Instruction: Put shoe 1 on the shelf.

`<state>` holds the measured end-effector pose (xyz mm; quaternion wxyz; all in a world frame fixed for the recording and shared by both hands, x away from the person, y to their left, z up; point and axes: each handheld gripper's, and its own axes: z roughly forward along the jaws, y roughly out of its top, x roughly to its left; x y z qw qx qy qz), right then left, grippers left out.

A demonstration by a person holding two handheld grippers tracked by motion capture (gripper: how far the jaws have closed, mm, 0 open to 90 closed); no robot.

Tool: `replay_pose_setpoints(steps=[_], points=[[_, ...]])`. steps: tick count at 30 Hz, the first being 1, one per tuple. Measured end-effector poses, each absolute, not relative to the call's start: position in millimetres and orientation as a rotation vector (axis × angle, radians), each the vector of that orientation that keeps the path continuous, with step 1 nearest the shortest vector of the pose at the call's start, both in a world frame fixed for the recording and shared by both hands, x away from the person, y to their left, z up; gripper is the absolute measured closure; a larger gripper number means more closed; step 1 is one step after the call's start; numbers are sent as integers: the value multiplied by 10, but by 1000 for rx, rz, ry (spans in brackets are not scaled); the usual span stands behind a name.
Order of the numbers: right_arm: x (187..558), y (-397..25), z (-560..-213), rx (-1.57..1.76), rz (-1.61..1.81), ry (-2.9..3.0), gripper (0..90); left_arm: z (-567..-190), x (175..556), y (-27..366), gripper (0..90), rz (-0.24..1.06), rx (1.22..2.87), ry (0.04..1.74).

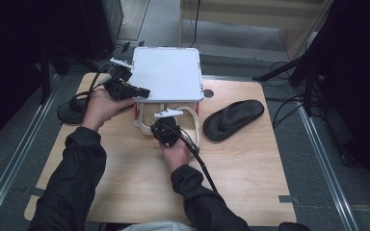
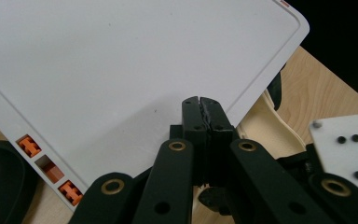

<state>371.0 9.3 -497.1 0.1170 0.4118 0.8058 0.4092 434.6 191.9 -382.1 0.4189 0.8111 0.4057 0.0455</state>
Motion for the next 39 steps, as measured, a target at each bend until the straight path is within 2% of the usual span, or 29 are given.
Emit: replay_pose_setpoints(steps=[7,16,27,39], points=[[3900,155,-4998,1234,1161,2309,900,-3821,4345,1917,900,114,2034,1018],[3768,60,-4916,1251,1207,2350,900,-3824,4352,1932,900,104,2031,1015],[3220,-512,-4742,1201,1309,2385,900,-3823,4344,1922,900,112,2030,1022],[3036,-1085,-4764,1267,1295,2385,900,-3821,4343,1917,900,111,2026,1030]])
